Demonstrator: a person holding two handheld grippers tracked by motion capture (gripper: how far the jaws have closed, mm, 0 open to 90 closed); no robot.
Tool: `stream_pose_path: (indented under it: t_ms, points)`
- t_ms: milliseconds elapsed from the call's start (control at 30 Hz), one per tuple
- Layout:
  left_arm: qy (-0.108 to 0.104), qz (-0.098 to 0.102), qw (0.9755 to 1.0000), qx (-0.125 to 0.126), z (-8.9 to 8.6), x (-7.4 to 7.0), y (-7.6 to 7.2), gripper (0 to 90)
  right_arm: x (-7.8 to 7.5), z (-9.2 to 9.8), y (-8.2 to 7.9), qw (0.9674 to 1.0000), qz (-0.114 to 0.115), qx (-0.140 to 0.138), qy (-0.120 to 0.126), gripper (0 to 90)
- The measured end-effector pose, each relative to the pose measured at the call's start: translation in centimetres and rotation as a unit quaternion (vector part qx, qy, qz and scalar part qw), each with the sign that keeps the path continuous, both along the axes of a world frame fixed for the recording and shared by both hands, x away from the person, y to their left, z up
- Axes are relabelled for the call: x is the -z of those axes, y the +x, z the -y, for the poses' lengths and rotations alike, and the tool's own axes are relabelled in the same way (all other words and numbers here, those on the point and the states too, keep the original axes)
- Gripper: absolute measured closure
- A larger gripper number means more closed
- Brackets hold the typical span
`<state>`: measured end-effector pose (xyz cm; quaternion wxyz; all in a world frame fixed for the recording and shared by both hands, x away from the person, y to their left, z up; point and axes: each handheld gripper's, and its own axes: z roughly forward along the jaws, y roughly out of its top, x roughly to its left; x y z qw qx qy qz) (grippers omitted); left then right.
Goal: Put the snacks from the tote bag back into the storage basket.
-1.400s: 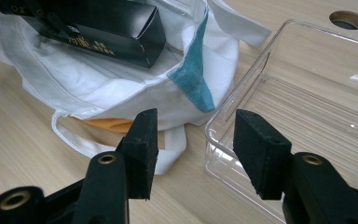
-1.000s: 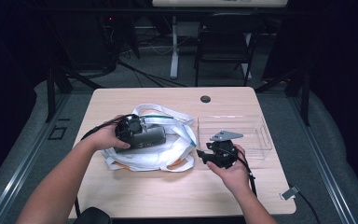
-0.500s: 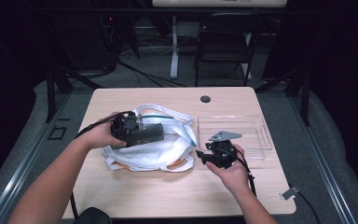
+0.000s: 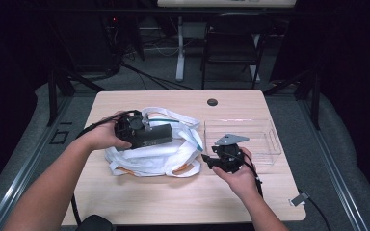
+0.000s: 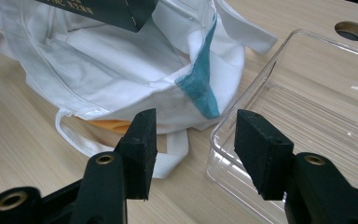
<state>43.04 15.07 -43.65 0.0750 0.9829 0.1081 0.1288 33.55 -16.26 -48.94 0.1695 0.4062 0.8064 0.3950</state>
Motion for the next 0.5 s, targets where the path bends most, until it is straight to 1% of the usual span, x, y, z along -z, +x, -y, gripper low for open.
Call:
stream_pose_path:
  t_ms: [33,67,100,133,167,200,233,300,333,367,400,433,500]
  points:
    - [0.001,-0.004,1.0000,0.000,0.0,-0.2,0.0,42.6,0.0,0.0,0.0,1.0000,0.004,0.000,-0.002,48.0]
    - [-0.002,-0.001,1.0000,-0.001,0.1,-0.3,-0.1,42.6,0.0,0.0,0.0,1.0000,0.006,-0.001,-0.002,47.1]
    - [-0.004,-0.005,1.0000,-0.002,0.1,-0.4,-0.1,42.6,0.0,-0.1,0.1,1.0000,0.005,-0.005,-0.006,45.7]
    - [-0.006,-0.004,1.0000,-0.003,0.1,-0.4,-0.2,42.6,0.0,-0.1,0.1,0.9999,0.003,-0.009,-0.010,45.4]
    - [-0.007,-0.005,1.0000,-0.002,0.1,-0.5,-0.3,42.7,0.0,-0.1,0.2,0.9999,0.006,-0.008,-0.010,45.0]
    - [-0.002,-0.004,1.0000,-0.001,0.2,-0.6,-0.4,42.6,0.0,-0.1,0.2,0.9999,0.006,-0.011,-0.012,44.7]
    - [-0.002,-0.004,1.0000,0.001,0.2,-0.7,-0.4,42.6,0.1,-0.2,0.2,0.9998,0.004,-0.015,-0.012,44.3]
    - [-0.003,-0.007,1.0000,0.003,0.2,-0.8,-0.5,42.7,0.1,-0.3,0.2,0.9997,0.007,-0.021,-0.012,43.9]
    - [-0.007,-0.007,0.9999,0.000,0.2,-0.8,-0.6,42.6,0.1,-0.3,0.2,0.9995,0.007,-0.026,-0.015,43.3]
    - [-0.005,-0.008,1.0000,0.002,0.2,-1.0,-0.6,42.7,0.1,-0.4,0.2,0.9993,0.006,-0.030,-0.020,42.7]
    - [-0.010,-0.013,0.9999,0.002,0.2,-1.1,-0.5,42.7,0.2,-0.4,0.3,0.9991,0.007,-0.034,-0.024,42.4]
    - [-0.009,-0.007,0.9999,0.002,0.2,-1.1,-0.6,42.7,0.2,-0.4,0.3,0.9989,0.009,-0.037,-0.026,42.2]
    - [-0.008,-0.004,1.0000,0.003,0.1,-1.3,-0.6,42.7,0.3,-0.6,0.3,0.9988,0.009,-0.038,-0.031,42.2]
